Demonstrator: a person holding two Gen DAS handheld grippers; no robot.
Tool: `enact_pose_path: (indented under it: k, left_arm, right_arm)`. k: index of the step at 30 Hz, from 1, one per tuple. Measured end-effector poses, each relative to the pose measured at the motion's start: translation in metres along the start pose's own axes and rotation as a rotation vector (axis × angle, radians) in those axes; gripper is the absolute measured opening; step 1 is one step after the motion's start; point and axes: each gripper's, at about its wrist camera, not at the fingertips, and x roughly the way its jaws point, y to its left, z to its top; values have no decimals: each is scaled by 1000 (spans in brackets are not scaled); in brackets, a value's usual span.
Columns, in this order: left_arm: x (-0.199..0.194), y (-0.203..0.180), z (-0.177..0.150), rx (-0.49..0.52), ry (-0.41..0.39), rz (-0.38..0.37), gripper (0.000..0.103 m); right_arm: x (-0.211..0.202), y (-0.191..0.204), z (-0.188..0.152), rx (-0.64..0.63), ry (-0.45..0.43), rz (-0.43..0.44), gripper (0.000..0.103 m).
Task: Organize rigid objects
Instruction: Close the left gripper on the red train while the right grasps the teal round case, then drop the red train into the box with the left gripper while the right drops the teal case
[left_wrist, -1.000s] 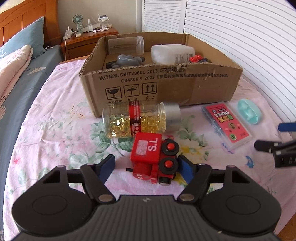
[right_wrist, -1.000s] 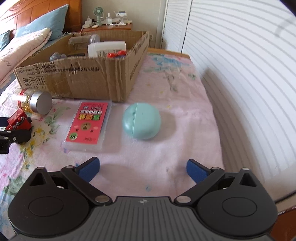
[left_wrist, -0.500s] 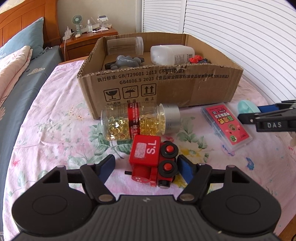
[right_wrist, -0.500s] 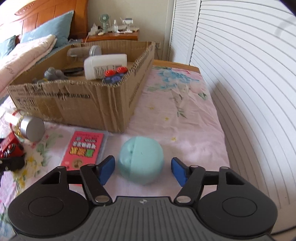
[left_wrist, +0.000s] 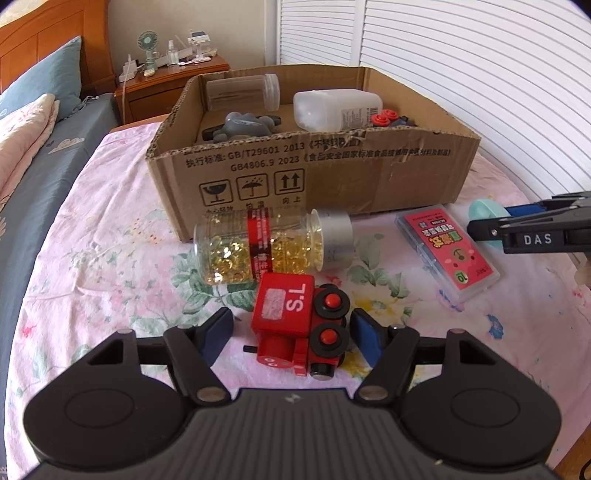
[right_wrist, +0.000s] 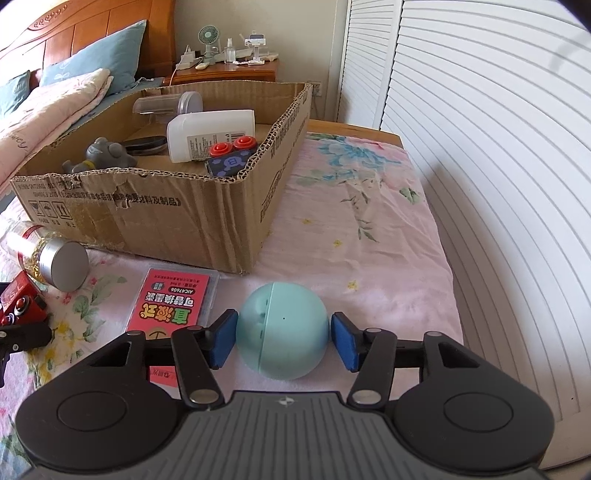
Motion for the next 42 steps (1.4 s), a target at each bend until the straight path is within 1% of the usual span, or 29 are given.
enact_pose_path:
  k: [1, 3, 5, 9, 13, 19, 23, 28, 33, 36, 42]
  left_arm:
    - [0, -1, 1, 7, 0, -5, 63]
    - [-1, -2, 2, 26, 1, -22, 54]
    - [-2, -3, 2, 47, 0, -33, 51]
    - [-3, 0, 2, 67, 2, -49, 51]
    - [-2, -1, 2, 64, 2, -49, 50]
    - [-7, 1, 2, 52, 7, -63, 48]
    - [-12, 3, 3, 79, 15, -71, 48]
    - [-22, 0, 4, 139, 18, -85, 48]
    - [-33, -2, 9, 179, 11, -103, 48]
    - [-40, -3, 15, 194, 7, -118, 48]
    - [-55, 0, 30, 219, -19, -143, 48]
  right_arm:
    - [0, 0, 1, -2, 2, 2, 60]
    - [-1, 1, 1, -3, 7, 1, 58]
    - [-3, 3, -1, -13, 7, -6, 58]
    - [-10, 4, -7, -16, 16, -2, 58]
    - [-9, 2, -7, -14, 10, 3, 58]
    - [-11, 3, -5, -19, 29, 26, 58]
    - [-19, 3, -5, -29, 29, 40, 58]
    - [-35, 4, -3, -64, 22, 51, 58]
    - [-50, 8, 0, -115, 9, 53, 58]
    - [-60, 10, 6, -128, -4, 70, 58]
    - [-80, 21, 33, -154, -73, 117, 58]
